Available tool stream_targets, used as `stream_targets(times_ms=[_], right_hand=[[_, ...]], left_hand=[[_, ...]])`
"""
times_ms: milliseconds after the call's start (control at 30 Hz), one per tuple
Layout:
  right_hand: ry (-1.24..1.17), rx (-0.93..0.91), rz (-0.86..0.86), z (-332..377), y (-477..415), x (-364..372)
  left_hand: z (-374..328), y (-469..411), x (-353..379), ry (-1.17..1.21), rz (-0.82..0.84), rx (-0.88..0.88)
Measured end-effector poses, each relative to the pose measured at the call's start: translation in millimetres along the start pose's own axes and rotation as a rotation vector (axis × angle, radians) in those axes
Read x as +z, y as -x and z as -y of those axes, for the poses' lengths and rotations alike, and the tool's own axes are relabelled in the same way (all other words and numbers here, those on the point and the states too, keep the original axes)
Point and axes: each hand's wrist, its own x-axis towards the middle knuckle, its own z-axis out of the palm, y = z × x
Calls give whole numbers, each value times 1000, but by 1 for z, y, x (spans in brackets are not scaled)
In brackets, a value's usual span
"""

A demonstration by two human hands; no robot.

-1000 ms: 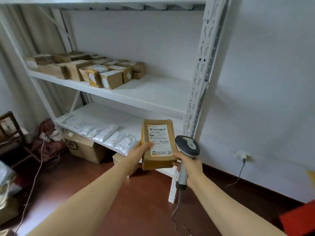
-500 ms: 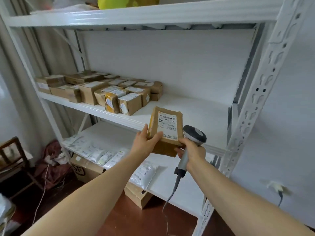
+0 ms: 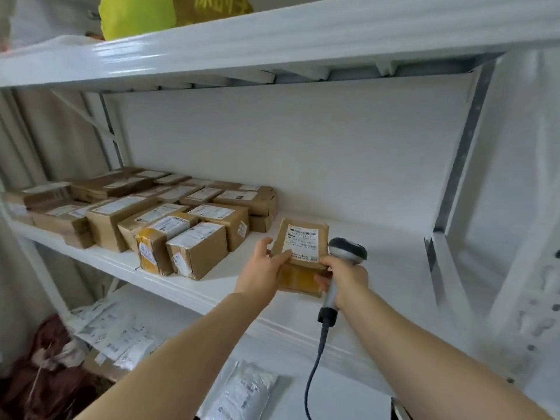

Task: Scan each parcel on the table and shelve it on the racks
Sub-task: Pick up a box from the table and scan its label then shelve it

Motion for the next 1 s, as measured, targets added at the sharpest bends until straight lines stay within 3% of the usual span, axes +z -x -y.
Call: stream_targets(times_ms=[300, 467, 533, 733, 1000], right_hand=[[7, 97, -14, 13, -79, 42], [-74, 108, -23, 18, -114, 70], [-94, 104, -16, 15, -124, 78], [-114, 173, -68, 20, -144, 87], [-176, 192, -92, 20, -149, 100]], left_hand=[[37, -83, 42, -188, 83, 62], [47, -119, 50, -430, 56, 260], [48, -132, 53, -465, 123, 328], [63, -184, 54, -440, 482, 312], [76, -227, 53, -546, 548, 311]])
